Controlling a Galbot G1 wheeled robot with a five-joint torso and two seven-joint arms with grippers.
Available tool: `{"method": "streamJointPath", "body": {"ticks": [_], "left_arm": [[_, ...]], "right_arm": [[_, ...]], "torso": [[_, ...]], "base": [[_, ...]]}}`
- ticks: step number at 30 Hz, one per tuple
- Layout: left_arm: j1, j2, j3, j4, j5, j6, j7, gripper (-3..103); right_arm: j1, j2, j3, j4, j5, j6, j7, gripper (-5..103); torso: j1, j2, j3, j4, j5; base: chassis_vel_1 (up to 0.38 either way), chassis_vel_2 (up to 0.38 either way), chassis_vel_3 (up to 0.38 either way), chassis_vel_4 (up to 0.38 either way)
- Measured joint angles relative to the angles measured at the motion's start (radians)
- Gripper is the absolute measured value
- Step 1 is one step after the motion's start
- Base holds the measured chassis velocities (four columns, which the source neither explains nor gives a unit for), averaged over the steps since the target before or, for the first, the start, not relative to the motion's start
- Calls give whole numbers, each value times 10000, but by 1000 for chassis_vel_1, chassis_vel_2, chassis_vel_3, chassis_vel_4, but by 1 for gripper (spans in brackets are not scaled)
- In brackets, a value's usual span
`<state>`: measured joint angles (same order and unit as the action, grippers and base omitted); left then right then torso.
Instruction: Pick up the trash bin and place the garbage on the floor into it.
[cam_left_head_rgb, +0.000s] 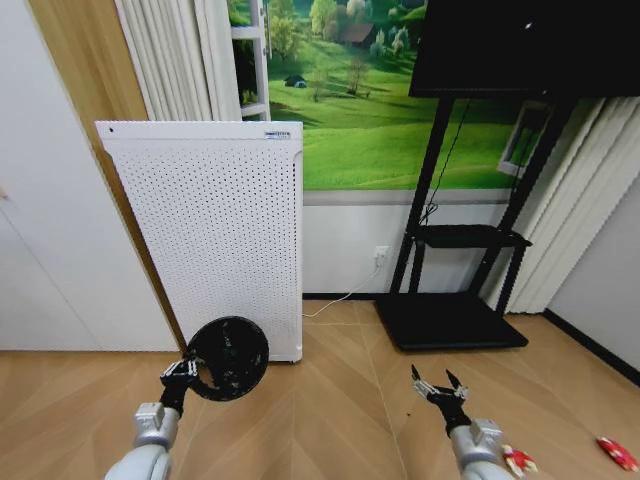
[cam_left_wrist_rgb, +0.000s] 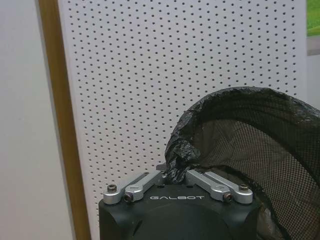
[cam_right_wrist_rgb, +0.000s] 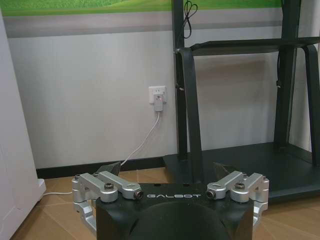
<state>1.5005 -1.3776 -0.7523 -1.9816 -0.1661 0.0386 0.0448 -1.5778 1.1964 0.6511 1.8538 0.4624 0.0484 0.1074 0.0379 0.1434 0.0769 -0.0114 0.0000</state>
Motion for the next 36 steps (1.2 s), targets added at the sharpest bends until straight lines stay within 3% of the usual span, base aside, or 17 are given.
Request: {"method": "streamJointPath", "body": {"ticks": [16, 17, 18, 23, 26, 32, 36], "left_arm": [[-224, -80, 202, 315, 113, 14, 19, 3], [-236, -81, 208, 352, 125, 17, 18, 3], [-247, -81, 212, 387, 134, 19, 23, 3], [-266, -85, 275, 483, 198, 18, 31, 3], [-285, -103, 363, 516, 247, 14, 33, 3], [-283, -192, 687, 618, 446, -9, 30, 3], [-239, -263, 838, 682, 556, -91, 24, 3]], "right_arm": [[516, -298, -371, -602, 80, 0, -73, 100], [596, -326, -433, -702, 77, 10, -86, 100], [650, -352, -522, -847, 79, 52, -86, 100], [825, -506, -688, -1227, -4, 91, -120, 100], [932, -759, -866, -1512, -132, -101, -20, 100], [1184, -1879, -1639, -2180, 207, -1606, 707, 100], [1087, -2296, -2077, -2421, 511, -2201, 1179, 100]], "torso": [[0, 0, 0, -5, -4], [2, 0, 1, 6, -7], [1, 0, 1, -6, 6], [2, -1, 2, -1, 1], [1, 1, 0, -4, 9], [1, -1, 1, 4, 0], [1, -1, 0, 1, 0]], "base": [[-242, -230, 227, 233], [-316, -311, 334, 341], [-360, -356, 351, 354], [-346, -338, 325, 343], [-223, -191, 206, 142], [1, -21, 28, 5], [79, 85, -91, -65]]}}
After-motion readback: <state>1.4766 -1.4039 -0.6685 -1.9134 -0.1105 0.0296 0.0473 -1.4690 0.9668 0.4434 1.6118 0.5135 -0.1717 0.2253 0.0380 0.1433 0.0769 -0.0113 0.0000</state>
